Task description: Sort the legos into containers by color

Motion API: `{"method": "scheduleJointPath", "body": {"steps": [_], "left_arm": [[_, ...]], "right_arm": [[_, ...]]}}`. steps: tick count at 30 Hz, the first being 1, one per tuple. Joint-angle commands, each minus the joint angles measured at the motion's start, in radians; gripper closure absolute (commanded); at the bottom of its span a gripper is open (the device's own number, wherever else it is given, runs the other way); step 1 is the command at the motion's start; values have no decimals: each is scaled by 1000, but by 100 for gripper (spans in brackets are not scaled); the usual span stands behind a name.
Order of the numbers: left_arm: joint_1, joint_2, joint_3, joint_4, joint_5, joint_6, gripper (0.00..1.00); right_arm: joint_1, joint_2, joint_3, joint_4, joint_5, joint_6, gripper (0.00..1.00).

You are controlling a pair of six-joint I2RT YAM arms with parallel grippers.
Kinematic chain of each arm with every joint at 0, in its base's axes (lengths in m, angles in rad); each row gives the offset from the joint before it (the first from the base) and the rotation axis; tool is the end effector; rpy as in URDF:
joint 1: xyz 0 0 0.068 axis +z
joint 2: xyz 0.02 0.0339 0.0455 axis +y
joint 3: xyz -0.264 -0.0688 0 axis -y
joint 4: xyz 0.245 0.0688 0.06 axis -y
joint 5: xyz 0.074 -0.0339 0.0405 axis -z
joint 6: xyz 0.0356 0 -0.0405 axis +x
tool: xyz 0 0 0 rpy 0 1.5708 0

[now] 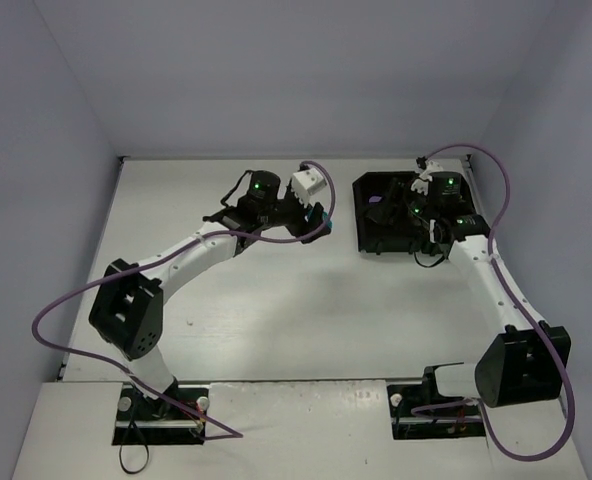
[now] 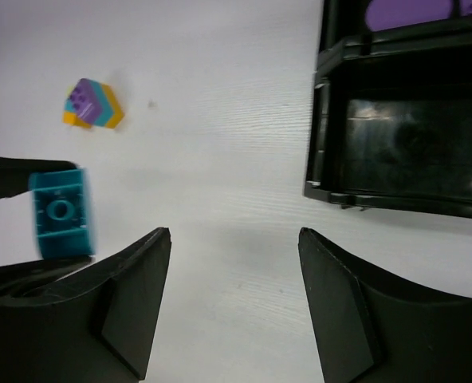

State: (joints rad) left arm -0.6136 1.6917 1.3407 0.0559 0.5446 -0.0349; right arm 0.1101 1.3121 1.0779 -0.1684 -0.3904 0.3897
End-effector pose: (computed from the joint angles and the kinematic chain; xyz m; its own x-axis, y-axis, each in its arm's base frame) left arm 0.3184 -0.2468 0.3173 -0.2690 0.1529 -0.9509 0.8889 0.4195 -0.1840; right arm 0.2997 0.0468 0.3283 -0.5311 0.2948 -0.7944 -0.2680 0.8310 0.4875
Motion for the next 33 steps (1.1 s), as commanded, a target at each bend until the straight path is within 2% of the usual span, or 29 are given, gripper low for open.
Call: {"method": "scheduleJointPath", "body": {"steps": [1, 3, 9, 16, 25, 30, 33], "left_arm": [[-9, -52, 15, 105, 155, 213, 100], [-15, -66, -8, 110, 158, 297, 97], [-26, -81, 0, 104, 176, 371, 97], [-52, -76, 11, 110, 147, 379, 97], [-57, -86, -17, 174, 121, 354, 97], [-57, -90, -28, 196, 117, 334, 97], [-55, -89, -28, 213, 121, 322, 97]], "right_arm": [[-3, -33, 92, 38, -178, 35, 38], [0, -16, 112, 38, -254, 46, 37], [45, 39, 165, 40, -369, 54, 32], [138, 93, 198, 41, -352, 37, 31], [166, 131, 191, 41, -295, 21, 31], [180, 148, 180, 41, -295, 18, 35], [192, 164, 183, 43, -298, 14, 43]]}}
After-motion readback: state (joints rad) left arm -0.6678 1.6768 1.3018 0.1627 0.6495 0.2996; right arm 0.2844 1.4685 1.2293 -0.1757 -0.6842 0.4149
